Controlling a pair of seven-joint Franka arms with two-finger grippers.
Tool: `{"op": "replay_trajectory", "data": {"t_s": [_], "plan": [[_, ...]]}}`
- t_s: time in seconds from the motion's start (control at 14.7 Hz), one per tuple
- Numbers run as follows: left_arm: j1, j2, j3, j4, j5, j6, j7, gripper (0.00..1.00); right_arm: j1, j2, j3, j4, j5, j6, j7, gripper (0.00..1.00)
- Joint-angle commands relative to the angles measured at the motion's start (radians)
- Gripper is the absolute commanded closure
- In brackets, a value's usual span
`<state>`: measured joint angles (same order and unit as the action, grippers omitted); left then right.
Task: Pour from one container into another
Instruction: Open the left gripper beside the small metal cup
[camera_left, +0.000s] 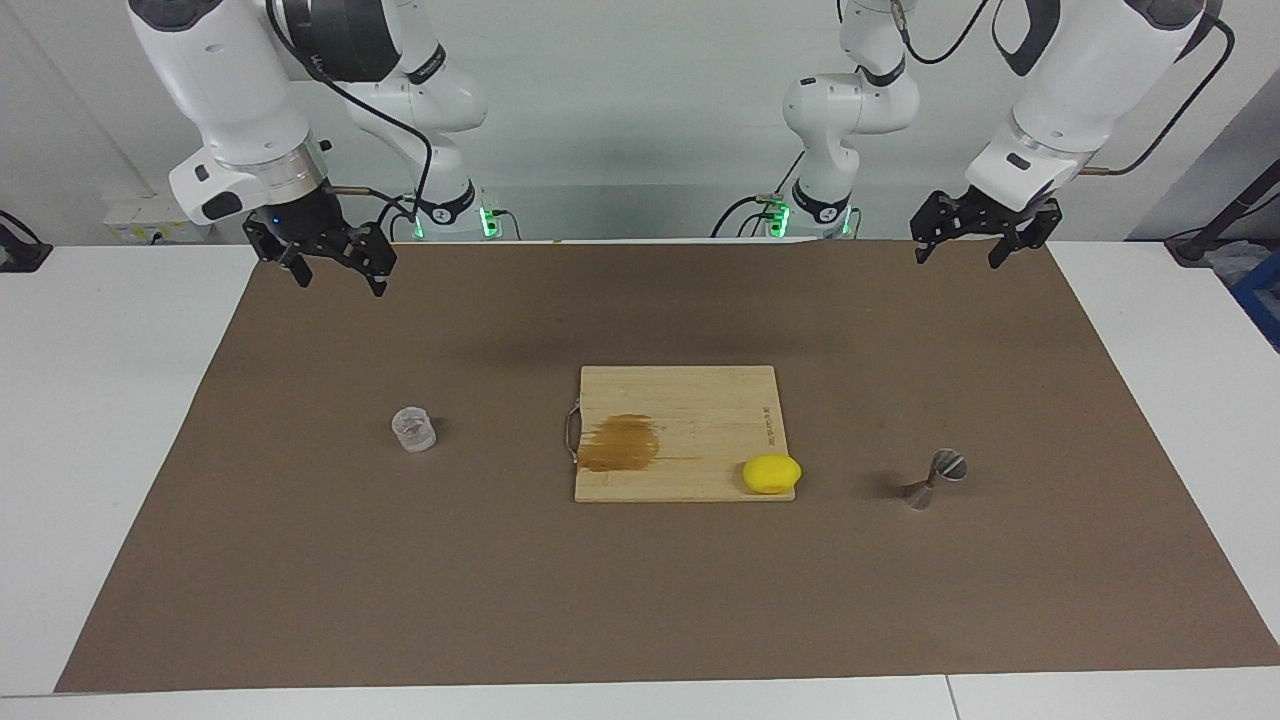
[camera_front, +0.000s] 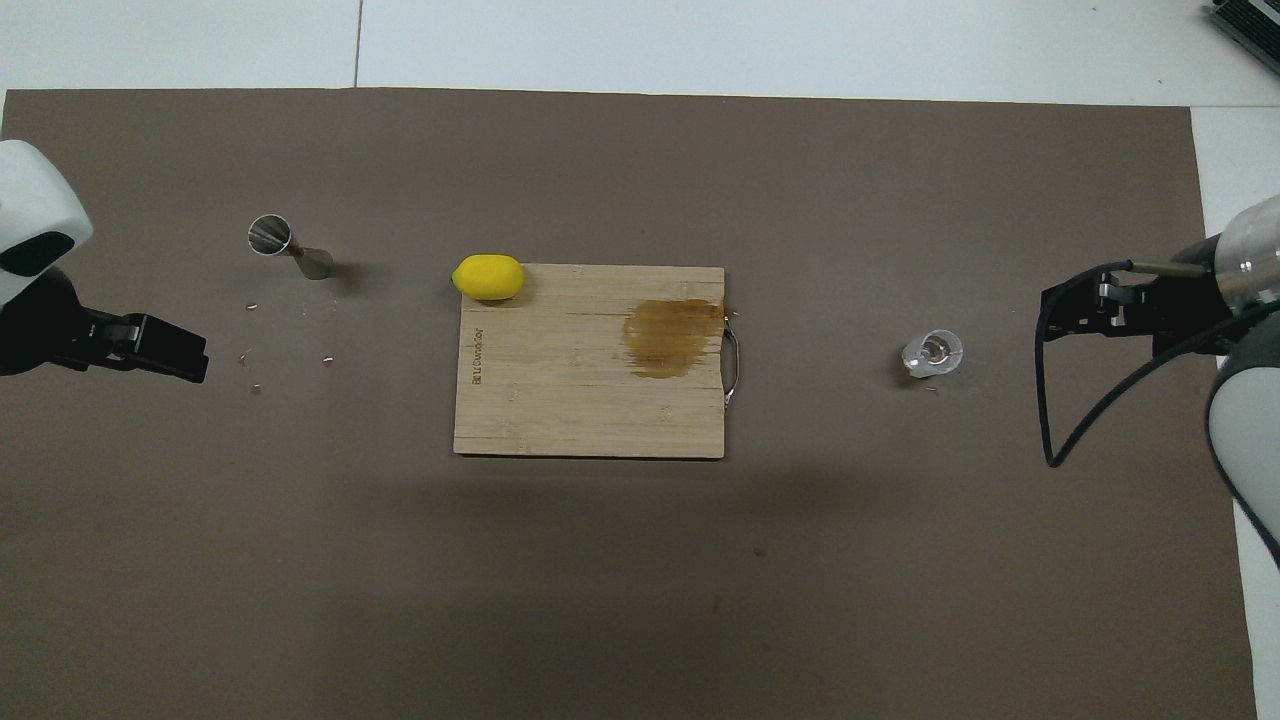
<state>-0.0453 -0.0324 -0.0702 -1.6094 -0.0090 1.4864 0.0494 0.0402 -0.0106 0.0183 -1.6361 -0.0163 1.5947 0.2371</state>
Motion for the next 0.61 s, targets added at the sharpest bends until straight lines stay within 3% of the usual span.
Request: {"op": "replay_trajectory", "data": {"t_s": [0.0, 0.54], "plan": [[-0.002, -0.006, 0.003, 0.011, 0.014, -0.017, 0.006, 0.00, -0.014, 0.003, 0.008, 0.007, -0.002, 0.007, -0.018, 0.00], [-0.001, -0.032, 0.007, -0.052, 0.014, 0.054, -0.002, 0.00, -0.014, 0.003, 0.008, 0.007, -0.002, 0.007, -0.018, 0.00]]}}
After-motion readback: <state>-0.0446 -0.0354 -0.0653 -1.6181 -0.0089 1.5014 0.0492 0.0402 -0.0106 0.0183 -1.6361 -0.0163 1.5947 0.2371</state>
